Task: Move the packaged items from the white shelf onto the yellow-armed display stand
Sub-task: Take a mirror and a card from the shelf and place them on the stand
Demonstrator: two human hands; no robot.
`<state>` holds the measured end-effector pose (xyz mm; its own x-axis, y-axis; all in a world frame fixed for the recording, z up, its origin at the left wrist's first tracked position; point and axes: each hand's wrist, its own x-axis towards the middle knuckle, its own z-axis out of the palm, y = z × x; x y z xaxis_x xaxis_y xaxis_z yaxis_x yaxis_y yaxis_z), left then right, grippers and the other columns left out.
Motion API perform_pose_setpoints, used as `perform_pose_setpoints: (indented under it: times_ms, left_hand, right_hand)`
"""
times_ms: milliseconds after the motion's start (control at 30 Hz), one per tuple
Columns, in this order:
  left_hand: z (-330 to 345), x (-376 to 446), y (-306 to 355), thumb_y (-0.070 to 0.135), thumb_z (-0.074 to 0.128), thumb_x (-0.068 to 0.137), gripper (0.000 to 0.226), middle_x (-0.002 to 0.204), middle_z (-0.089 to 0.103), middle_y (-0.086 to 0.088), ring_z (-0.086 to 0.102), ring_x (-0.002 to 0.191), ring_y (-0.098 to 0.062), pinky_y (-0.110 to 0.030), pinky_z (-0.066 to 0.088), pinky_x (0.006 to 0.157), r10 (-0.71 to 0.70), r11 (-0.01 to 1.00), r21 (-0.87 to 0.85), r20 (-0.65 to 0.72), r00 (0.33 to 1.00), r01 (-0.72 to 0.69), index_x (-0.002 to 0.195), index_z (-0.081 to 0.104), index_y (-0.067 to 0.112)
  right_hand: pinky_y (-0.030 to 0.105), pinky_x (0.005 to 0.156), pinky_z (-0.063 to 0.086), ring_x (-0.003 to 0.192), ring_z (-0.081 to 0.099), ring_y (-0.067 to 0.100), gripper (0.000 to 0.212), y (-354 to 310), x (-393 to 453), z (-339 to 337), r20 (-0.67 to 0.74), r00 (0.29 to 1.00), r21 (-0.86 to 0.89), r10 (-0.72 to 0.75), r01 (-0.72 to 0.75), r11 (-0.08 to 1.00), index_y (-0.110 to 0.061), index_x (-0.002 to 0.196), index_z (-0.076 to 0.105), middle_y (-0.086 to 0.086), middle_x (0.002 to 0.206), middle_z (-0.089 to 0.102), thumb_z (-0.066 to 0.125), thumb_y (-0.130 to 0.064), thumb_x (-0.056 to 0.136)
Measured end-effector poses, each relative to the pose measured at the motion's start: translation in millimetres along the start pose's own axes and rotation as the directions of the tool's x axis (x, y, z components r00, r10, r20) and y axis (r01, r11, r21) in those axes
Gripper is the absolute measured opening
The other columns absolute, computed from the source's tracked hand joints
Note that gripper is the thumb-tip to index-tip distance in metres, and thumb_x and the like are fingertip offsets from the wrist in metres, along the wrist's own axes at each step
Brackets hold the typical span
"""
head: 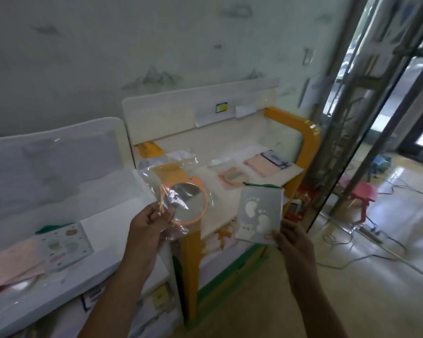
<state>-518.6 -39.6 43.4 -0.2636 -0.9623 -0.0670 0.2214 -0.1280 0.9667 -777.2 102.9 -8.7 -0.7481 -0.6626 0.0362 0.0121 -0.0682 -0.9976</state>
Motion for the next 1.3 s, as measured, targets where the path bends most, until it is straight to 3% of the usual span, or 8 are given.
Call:
perform_pose_setpoints:
  times_ms: [467,633,733,833,1000,1133,1233,1300]
  left_hand:
    - [126,165,-4,0.009,0.071,0.086,0.041,0.107,0.074,-0.002,0.075,0.078,-0.019,-0.032,0.063,0.068,0.080,0.996,-0.043,0.001,0.997,-0.080,0.124,0.062,0.018]
    - [145,199,-4,0.012,0.070,0.088,0.042,0.108,0.072,-0.005,0.074,0.069,-0.016,-0.033,0.056,0.062,0.078,0.996,-0.030,-0.074,0.994,-0.081,0.127,0.059,0.020]
    - [152,215,-4,0.014,0.069,0.089,0.042,0.110,0.070,-0.007,0.073,0.067,-0.015,-0.029,0.055,0.053,0.090,0.996,-0.015,-0.117,0.989,-0.092,0.129,0.058,0.020]
    - [157,228,-8,0.012,0.069,0.089,0.041,0.111,0.069,-0.011,0.074,0.073,-0.018,-0.027,0.060,0.061,0.098,0.994,-0.033,-0.192,0.977,-0.106,0.128,0.059,0.020]
    - [161,231,-18,0.013,0.070,0.087,0.040,0.100,0.072,-0.005,0.072,0.075,-0.016,-0.045,0.057,0.085,0.150,0.986,-0.013,-0.346,0.926,-0.165,0.126,0.061,0.019]
    - [175,219,-23,0.011,0.068,0.089,0.044,0.113,0.071,-0.003,0.073,0.094,-0.019,-0.036,0.061,0.075,0.173,0.973,-0.048,-0.493,0.852,-0.225,0.130,0.058,0.019]
    - [183,203,-22,0.005,0.066,0.090,0.042,0.112,0.070,-0.002,0.071,0.094,-0.023,-0.024,0.058,0.062,0.169,0.962,-0.077,-0.587,0.791,-0.263,0.129,0.058,0.017]
    - [182,186,-21,0.003,0.063,0.091,0.040,0.107,0.069,-0.003,0.069,0.085,-0.021,-0.023,0.056,0.058,0.169,0.958,-0.068,-0.645,0.745,-0.277,0.129,0.057,0.013]
  right_hand:
    - [0.026,0.069,0.060,0.085,0.072,0.013,0.026,-6,184,-19,-0.016,0.999,-0.100,-0.035,0.034,0.994,-0.006,0.116,0.058,0.007,0.101,0.072,0.063,-0.001,0.091]
    - [0.047,0.080,0.059,0.091,0.072,0.028,0.032,3,232,-9,0.061,0.998,-0.050,0.010,-0.007,0.999,-0.009,0.119,0.054,0.011,0.097,0.072,0.064,0.000,0.090]
    - [0.035,0.069,0.061,0.084,0.073,0.022,0.032,7,260,-1,0.127,0.992,-0.035,0.015,-0.010,0.999,-0.017,0.113,0.053,0.011,0.094,0.073,0.063,0.002,0.090]
    - [0.029,0.065,0.059,0.084,0.074,0.023,0.033,16,289,6,0.239,0.971,-0.035,0.019,-0.011,0.999,-0.018,0.114,0.053,0.011,0.092,0.076,0.063,0.002,0.091]
    - [0.035,0.065,0.052,0.074,0.068,0.030,0.027,27,340,26,0.456,0.887,-0.124,-0.074,0.145,0.982,-0.021,0.108,0.060,0.008,0.083,0.073,0.068,-0.004,0.089]
    - [0.029,0.063,0.043,0.077,0.059,0.045,0.020,33,370,42,0.650,0.758,-0.160,-0.051,0.202,0.966,-0.029,0.099,0.067,-0.010,0.084,0.072,0.070,-0.011,0.090]
    - [0.026,0.077,0.051,0.103,0.065,0.010,0.020,43,381,59,0.761,0.649,-0.155,-0.022,0.214,0.964,-0.024,0.082,0.074,-0.020,0.110,0.067,0.067,-0.008,0.091]
    - [0.021,0.076,0.050,0.097,0.065,-0.005,0.014,51,380,73,0.804,0.593,-0.166,0.035,0.168,0.972,-0.015,0.092,0.074,-0.017,0.110,0.066,0.065,-0.003,0.091]
